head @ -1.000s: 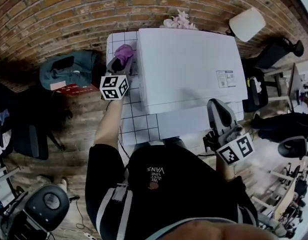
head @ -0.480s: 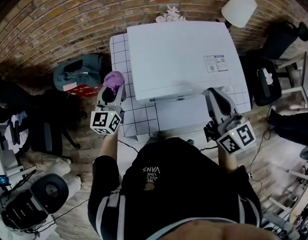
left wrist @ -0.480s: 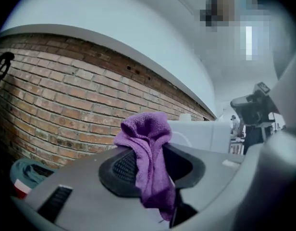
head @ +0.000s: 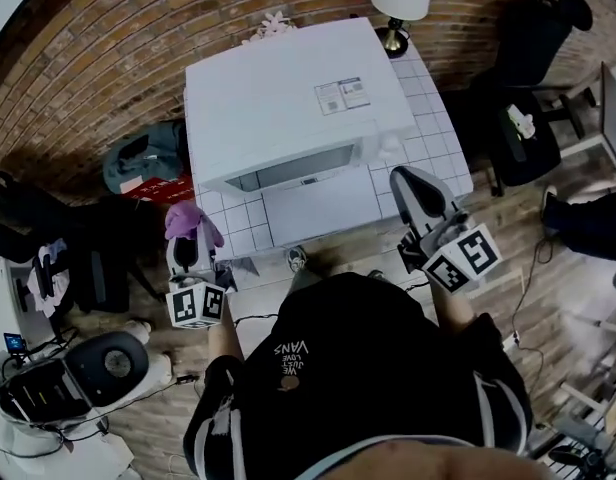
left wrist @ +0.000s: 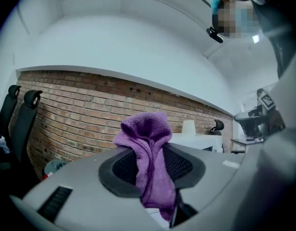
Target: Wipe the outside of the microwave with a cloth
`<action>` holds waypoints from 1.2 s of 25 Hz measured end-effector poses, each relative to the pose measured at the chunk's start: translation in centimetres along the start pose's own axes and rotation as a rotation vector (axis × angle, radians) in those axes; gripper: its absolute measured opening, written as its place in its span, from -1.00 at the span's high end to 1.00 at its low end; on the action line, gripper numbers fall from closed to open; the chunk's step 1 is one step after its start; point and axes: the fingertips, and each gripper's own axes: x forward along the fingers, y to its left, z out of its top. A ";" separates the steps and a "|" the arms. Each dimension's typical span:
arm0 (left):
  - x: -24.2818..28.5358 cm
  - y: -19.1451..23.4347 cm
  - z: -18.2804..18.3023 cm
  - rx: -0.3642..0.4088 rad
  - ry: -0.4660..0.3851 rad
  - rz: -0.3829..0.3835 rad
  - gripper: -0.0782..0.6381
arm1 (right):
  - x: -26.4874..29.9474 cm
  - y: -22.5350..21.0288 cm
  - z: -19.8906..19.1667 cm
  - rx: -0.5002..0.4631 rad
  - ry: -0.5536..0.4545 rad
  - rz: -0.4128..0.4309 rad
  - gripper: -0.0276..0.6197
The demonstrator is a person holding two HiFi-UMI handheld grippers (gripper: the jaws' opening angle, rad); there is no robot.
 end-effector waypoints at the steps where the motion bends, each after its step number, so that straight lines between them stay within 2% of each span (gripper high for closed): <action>1: -0.6 -1.6 0.2 0.013 -0.002 -0.001 0.39 | -1.2 -0.8 0.2 -0.001 -0.002 0.004 0.90; 4: -1.3 -7.1 0.6 0.047 -0.013 -0.025 0.39 | -4.7 -3.5 0.4 -0.003 -0.010 0.012 0.90; 8: -0.7 -14.7 0.2 0.057 -0.014 -0.077 0.39 | -9.0 -6.7 0.7 -0.003 -0.014 0.018 0.90; 12: 0.9 -22.3 -0.6 0.012 -0.019 -0.167 0.39 | -12.8 -9.7 1.5 -0.011 -0.028 0.001 0.90; 17: 3.9 -31.0 -2.3 -0.046 -0.002 -0.323 0.39 | -17.3 -13.3 2.6 -0.003 -0.075 -0.076 0.90; 23: 8.7 -38.5 -3.5 -0.081 0.005 -0.453 0.39 | -19.9 -18.1 2.4 -0.006 -0.075 -0.154 0.90; 26: 10.9 -41.0 -3.8 -0.073 0.000 -0.466 0.39 | -19.9 -21.0 2.8 -0.009 -0.060 -0.168 0.90; 30: 13.1 -43.8 -3.9 -0.055 0.007 -0.446 0.39 | -18.8 -23.9 4.0 -0.009 -0.026 -0.115 0.90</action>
